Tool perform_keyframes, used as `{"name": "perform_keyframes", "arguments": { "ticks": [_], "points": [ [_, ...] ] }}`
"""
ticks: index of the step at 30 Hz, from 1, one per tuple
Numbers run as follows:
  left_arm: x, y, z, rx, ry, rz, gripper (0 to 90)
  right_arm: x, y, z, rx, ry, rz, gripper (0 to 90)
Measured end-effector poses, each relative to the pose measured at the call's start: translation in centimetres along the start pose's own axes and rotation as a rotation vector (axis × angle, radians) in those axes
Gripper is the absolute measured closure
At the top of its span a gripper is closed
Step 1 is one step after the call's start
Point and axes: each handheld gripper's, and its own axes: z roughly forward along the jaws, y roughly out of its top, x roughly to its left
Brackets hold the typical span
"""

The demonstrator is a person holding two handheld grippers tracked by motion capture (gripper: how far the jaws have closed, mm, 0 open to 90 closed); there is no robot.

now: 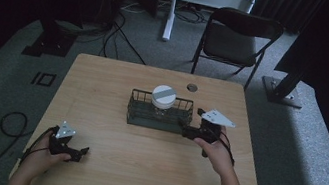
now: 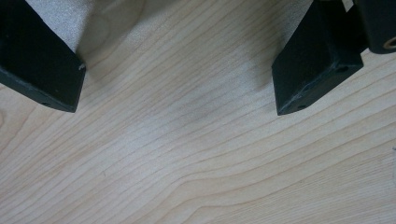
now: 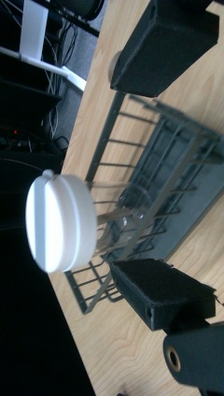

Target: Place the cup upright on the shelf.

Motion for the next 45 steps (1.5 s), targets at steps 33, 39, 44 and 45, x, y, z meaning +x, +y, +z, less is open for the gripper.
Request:
{"name": "perform_keyframes", "arguments": {
  "ticks": [33,39,44,45],
  "points": [
    [-0.1,0.0,0.0,0.000,-0.006,0.004,3.1,-4.5,-7.4,-5.3,0.073,-0.153,0.107,11.7],
    [0.0,0.0,0.0,0.000,-0.006,0.004,3.1,-5.4,-8.6,-6.1,0.097,-0.199,0.121,11.7],
    [-0.1,0.0,0.0,-0.001,-0.006,0.004,3.1,-6.1,-9.4,-6.9,0.126,-0.232,0.124,11.7],
    [-0.1,0.0,0.0,0.000,-0.005,0.004,3.1,-6.2,-9.5,-7.0,0.131,-0.241,0.127,11.7]
  ]
}}
